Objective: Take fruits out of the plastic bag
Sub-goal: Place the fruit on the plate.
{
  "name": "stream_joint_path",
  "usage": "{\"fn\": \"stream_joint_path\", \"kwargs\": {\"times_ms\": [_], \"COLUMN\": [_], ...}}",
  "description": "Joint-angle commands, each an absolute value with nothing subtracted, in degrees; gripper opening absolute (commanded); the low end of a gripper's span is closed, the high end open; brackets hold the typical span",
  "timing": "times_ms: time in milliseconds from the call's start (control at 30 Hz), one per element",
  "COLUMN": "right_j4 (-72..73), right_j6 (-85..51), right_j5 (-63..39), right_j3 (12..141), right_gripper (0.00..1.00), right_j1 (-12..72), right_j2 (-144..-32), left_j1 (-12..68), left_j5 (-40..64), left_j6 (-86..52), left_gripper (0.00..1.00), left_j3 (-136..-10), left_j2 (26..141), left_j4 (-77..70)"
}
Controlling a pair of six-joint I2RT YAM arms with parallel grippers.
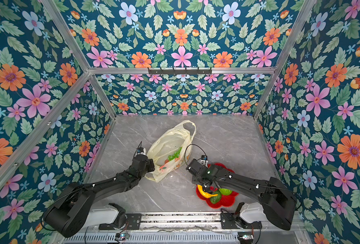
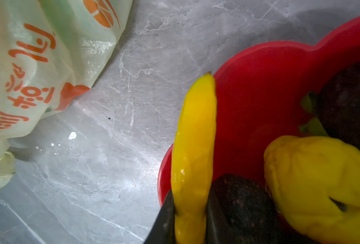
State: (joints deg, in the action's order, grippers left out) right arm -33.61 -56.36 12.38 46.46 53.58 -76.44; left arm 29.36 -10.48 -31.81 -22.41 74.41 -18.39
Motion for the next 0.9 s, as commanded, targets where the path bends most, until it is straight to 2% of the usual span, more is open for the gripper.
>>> {"fn": "stream_joint_path", "kwargs": {"times_ms": [0, 200, 433, 767, 867], "right_j4": [-33.68, -33.95, -35.24, -38.03, -39.27], "right_j6": [-55.85, -55.73, -55.72, -55.26, -53.77], "right_j5": [13.71, 13.97, 14.24, 14.81, 14.41], "right_j3": [46.11, 46.08, 46.26, 47.27, 49.45], "right_gripper": [0.21, 0.28, 0.33, 0.33, 0.39], "right_j1": [53.87, 54.31, 54.75, 55.12, 55.15], "right_j2": [-76.4, -76.33, -75.84, -75.19, -74.93], "left_j1": [29.38, 29.38, 29.36, 29.36, 29.36], "left_j5": [-10.63, -10.77, -10.98, -10.98, -10.81], "left_j6": [-31.99, -31.9, -31.9, -31.82, -31.74], "left_gripper": [0.0, 0.0, 0.0, 0.0, 0.0], "left_j3": [-22.24, -22.26, -22.13, -22.01, -22.0], "left_j2": [74.35, 74.27, 73.87, 73.67, 73.65], "left_j4": [-19.42, -19.6, -19.69, -19.76, -19.78]}}
